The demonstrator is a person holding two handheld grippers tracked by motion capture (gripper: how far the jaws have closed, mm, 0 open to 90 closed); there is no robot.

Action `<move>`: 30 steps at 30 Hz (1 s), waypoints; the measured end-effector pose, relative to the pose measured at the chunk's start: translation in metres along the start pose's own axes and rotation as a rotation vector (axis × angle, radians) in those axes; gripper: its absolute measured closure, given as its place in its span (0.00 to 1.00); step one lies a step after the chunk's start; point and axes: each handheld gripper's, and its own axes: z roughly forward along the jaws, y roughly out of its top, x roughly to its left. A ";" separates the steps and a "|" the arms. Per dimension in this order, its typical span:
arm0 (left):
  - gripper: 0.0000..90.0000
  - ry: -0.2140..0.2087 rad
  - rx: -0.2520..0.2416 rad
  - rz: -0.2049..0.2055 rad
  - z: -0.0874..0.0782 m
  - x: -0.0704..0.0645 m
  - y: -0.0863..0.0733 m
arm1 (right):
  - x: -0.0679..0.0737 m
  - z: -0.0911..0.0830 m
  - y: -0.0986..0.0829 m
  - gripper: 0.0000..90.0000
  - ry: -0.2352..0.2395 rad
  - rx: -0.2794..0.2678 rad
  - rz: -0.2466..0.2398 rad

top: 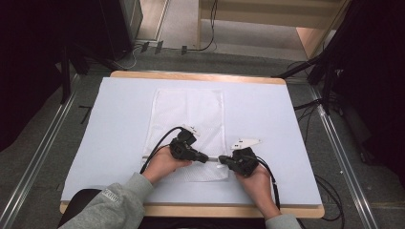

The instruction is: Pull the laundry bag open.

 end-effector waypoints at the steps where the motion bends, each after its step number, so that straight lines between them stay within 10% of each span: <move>1: 0.98 -0.006 -0.004 -0.006 -0.004 0.001 -0.002 | 0.000 0.000 0.000 1.00 0.001 0.000 0.003; 15: 0.98 0.073 -0.038 -0.048 -0.078 0.023 -0.051 | -0.003 -0.002 -0.001 1.00 0.009 0.005 0.002; 30: 0.98 0.179 -0.115 -0.205 -0.147 0.055 -0.122 | -0.005 -0.002 0.001 1.00 0.018 0.020 -0.012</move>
